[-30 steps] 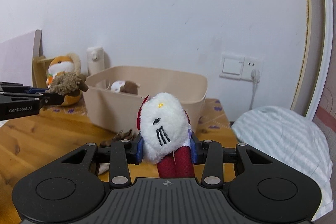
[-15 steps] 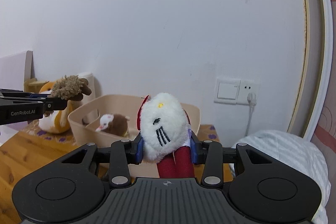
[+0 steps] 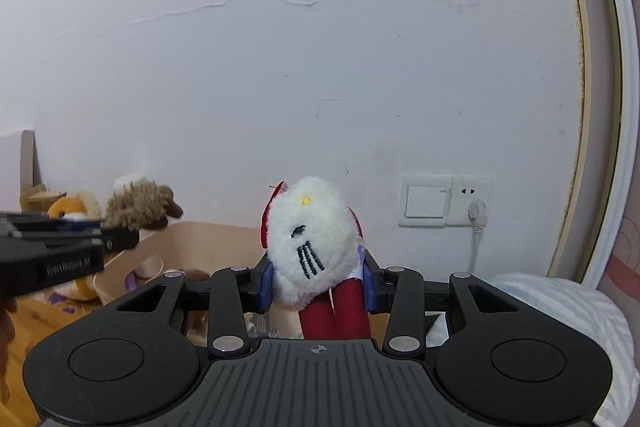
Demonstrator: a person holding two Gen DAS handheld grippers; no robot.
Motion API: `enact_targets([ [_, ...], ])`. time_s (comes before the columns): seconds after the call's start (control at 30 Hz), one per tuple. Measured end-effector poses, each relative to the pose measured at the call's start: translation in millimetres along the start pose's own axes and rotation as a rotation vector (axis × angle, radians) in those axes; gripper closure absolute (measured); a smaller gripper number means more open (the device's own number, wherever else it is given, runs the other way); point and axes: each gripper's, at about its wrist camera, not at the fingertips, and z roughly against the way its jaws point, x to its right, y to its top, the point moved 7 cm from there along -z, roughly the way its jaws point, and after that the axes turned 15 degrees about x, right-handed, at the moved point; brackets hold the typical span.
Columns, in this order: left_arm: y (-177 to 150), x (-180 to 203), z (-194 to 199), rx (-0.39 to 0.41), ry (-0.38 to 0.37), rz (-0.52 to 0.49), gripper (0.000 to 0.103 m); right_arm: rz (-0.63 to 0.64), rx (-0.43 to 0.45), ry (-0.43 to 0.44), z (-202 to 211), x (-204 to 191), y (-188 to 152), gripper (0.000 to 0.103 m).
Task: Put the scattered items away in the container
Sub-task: 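Carry the ring and plush over the basket and open both tools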
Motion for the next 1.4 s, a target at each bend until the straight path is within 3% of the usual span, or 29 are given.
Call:
enact_targets([
  [0.5,-44,13,-49,-0.127,0.034,-0.058,0.084,-0.014,-0.132,-0.005,-72,-7,-48,0.065],
  [0.9,-69,24,-58,-0.165,0.010,-0.128,0.082,0.068,-0.150,-0.008,-85,-24,-63,0.065],
  [1.0,-69,24,-57,-0.172,0.006,-0.125,0.074,0.089,-0.149,-0.005,-85,-27,-63,0.063],
  [1.07,-68,23,-54,-0.168,0.008,-0.120,0.055,0.082,-0.149,-0.001,-85,-27,-62,0.052],
  [1.17,-66,22,-48,-0.154,0.012,-0.116,0.038,0.076,-0.141,0.005,-81,-26,-60,0.046],
  [1.3,-64,21,-40,-0.148,0.007,-0.117,0.031,0.075,-0.114,-0.004,-73,-23,-53,0.030],
  [1.4,-62,21,-33,-0.136,0.009,-0.130,0.027,0.058,-0.096,0.001,-67,-20,-48,0.026],
])
